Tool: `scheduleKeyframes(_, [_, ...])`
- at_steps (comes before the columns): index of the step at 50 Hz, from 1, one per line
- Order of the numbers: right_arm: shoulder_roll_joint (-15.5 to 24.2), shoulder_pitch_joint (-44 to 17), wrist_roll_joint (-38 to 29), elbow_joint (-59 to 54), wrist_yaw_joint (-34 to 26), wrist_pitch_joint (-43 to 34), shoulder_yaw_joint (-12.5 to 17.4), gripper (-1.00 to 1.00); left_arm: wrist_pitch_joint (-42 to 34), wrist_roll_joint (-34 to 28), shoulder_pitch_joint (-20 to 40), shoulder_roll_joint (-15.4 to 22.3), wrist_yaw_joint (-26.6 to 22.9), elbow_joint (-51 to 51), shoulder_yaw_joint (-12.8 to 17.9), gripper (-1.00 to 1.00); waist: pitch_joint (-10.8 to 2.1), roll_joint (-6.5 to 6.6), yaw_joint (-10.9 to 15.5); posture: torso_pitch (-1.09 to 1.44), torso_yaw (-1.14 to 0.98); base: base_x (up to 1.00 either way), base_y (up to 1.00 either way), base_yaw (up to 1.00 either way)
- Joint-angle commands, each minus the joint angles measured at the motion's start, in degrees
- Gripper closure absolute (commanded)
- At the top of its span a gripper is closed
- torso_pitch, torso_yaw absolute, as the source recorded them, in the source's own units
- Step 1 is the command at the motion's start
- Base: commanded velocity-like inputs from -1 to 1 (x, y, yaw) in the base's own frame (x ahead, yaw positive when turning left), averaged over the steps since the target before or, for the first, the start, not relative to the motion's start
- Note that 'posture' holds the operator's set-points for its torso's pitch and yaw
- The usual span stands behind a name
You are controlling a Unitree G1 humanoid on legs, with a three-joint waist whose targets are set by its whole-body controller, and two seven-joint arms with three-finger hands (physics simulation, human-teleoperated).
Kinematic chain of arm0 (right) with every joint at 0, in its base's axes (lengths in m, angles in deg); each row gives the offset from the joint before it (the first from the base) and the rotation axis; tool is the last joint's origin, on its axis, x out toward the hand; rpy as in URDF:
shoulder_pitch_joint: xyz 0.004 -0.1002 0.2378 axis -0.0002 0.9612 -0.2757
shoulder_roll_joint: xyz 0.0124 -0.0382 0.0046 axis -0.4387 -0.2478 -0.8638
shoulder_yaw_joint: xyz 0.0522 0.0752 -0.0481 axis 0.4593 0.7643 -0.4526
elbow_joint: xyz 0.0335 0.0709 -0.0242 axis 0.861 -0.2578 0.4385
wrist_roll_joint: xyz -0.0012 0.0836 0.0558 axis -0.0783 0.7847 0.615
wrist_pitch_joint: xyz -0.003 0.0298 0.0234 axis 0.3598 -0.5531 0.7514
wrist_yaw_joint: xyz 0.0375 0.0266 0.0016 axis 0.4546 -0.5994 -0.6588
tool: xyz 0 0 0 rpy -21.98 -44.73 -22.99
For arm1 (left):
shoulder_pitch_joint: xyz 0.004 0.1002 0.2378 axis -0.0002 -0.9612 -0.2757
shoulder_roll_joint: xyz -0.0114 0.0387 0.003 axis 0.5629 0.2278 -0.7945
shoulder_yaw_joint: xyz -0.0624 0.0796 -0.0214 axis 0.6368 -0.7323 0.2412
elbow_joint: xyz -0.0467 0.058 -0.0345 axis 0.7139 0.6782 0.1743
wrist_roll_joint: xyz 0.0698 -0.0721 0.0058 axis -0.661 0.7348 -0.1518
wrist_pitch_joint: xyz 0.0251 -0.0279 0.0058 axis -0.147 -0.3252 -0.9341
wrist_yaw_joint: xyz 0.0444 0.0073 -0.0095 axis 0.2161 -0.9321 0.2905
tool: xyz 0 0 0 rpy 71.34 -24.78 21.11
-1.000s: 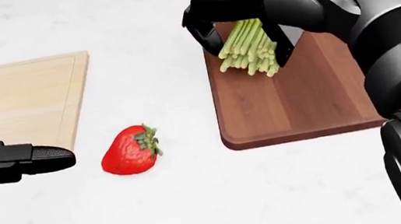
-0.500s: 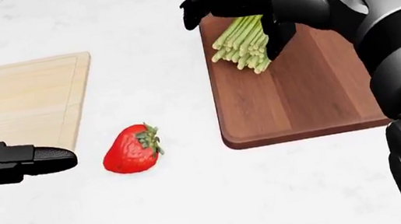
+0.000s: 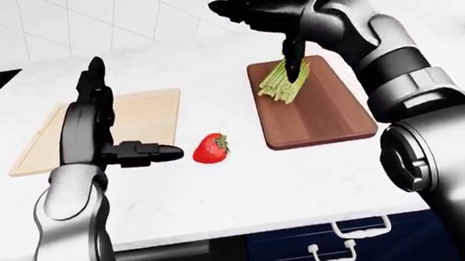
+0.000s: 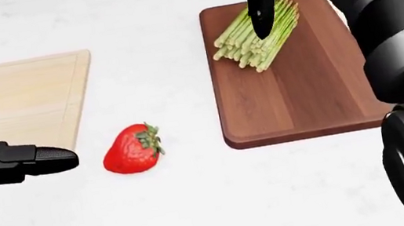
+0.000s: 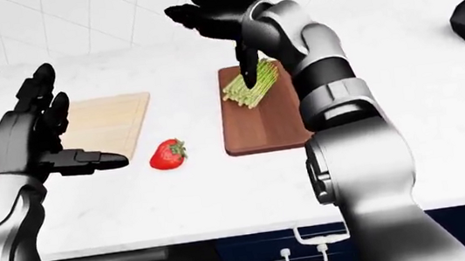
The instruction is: Place the strawberry and the asparagus on separate cutting boards.
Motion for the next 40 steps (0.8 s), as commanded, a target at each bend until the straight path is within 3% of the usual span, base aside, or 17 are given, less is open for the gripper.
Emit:
scheduleKeyframes(1, [0.2, -2.0, 5.9, 3.5, -0.8, -3.1, 1.8, -1.0, 1.8, -0.4, 1.3, 0.6, 0.3, -1.6, 0.6, -1.0, -1.6, 0.13, 0.0, 0.0, 0.0, 0.0, 0.0, 0.0])
scheduleKeyframes(6, [-1.0, 3.7, 17.4, 17.1, -4.9, -15.4, 4.2, -1.0, 1.9, -0.8, 1.5, 0.9, 0.0, -0.8, 0.3, -1.0, -1.65, -0.15, 0.2, 0.0, 0.0, 0.0, 0.0, 0.0])
scheduleKeyframes(11, [-1.9, 10.6, 27.7, 37.8, -10.8, -35.5, 5.9, -1.0, 1.6, -1.5, 2.4, 0.9, -0.3, -0.2, -0.3, -1.0, -1.65, -0.57, 0.5, 0.0, 0.0, 0.0, 0.0, 0.0])
scheduleKeyframes(18, [-2.1, 13.9, 36.8, 59.3, -14.6, -58.1, 5.3, -1.0, 0.7, -2.4, 4.0, 1.3, -1.2, 0.4, -0.7, -1.0, -1.46, -0.51, 0.6, 0.0, 0.0, 0.0, 0.0, 0.0])
scheduleKeyframes(22, [0.2, 12.7, 39.6, 64.2, -15.2, -64.3, 5.2, -1.0, 0.6, -3.2, 5.7, 2.0, -2.4, 1.6, -1.6, -1.0, -1.3, -0.35, 0.5, 0.0, 0.0, 0.0, 0.0, 0.0])
scheduleKeyframes(28, [2.1, 15.7, 41.4, 73.3, -15.9, -71.5, 5.5, -1.0, -1.6, -5.3, 10.1, 4.3, -6.0, 3.0, -2.8, -1.0, -1.16, -0.51, 0.5, 0.0, 0.0, 0.0, 0.0, 0.0])
scheduleKeyframes(33, [2.1, 19.3, 42.6, 82.4, -16.2, -77.7, 5.9, -1.0, -3.1, -9.1, 18.0, 10.2, -14.9, 8.7, -5.4, -1.0, -0.98, -0.51, 0.6, 0.0, 0.0, 0.0, 0.0, 0.0])
scheduleKeyframes(39, [0.8, 25.2, 45.2, 90.3, -13.2, -83.6, 6.9, -1.0, 2.7, -15.1, 24.9, 9.9, -24.8, 20.8, -8.9, -1.0, -0.91, -0.58, 0.9, 0.0, 0.0, 0.0, 0.0, 0.0])
scheduleKeyframes(40, [1.1, 25.2, 45.7, 90.7, -12.6, -84.1, 7.0, -1.0, 3.3, -16.1, 25.7, 9.0, -25.3, 21.8, -8.3, -1.0, -0.98, -0.61, 0.9, 0.0, 0.0, 0.0, 0.0, 0.0])
